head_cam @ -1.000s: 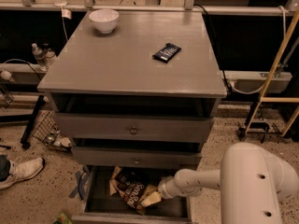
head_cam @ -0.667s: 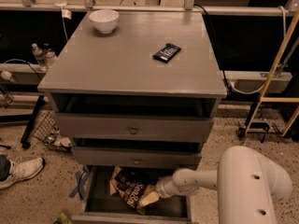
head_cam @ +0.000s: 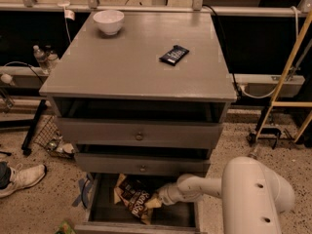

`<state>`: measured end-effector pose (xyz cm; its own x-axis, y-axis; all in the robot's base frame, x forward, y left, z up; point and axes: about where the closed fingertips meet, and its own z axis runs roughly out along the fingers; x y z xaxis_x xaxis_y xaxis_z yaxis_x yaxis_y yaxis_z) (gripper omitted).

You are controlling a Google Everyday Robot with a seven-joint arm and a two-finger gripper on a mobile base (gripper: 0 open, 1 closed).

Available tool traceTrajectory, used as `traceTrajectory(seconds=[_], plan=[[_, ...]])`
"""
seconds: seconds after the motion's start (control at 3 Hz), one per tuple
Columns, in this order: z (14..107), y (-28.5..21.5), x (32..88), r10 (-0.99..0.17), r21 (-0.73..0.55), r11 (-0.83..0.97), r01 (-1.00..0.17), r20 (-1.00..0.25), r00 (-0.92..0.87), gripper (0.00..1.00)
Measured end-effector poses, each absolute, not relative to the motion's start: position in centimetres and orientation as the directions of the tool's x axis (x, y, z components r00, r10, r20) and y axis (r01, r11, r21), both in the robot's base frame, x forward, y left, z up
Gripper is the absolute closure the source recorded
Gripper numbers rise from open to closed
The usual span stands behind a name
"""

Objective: Pick brown chip bag from bottom drawer and place on counter

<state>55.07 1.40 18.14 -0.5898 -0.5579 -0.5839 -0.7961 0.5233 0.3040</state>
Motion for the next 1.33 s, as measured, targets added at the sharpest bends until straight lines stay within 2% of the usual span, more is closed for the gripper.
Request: traceTrajectory(seconds=[0.33, 0.67, 1.0, 1.33], plan=[[18.0, 1.8, 55.4, -0.561, 0.304, 0.513, -0.803, -0.59, -0.581, 0.6], [20.0, 0.9, 55.4, -0.549, 0.269, 0.52, -0.811, -0.621, -0.559, 0.92], [22.7, -1.9, 55.0, -0.521, 0.229, 0.549, -0.804, -0.658, -0.543, 1.0], [25.8, -4.9, 53.3, -0.517, 0.168, 0.583, -0.795, -0.678, -0.522, 1.0]])
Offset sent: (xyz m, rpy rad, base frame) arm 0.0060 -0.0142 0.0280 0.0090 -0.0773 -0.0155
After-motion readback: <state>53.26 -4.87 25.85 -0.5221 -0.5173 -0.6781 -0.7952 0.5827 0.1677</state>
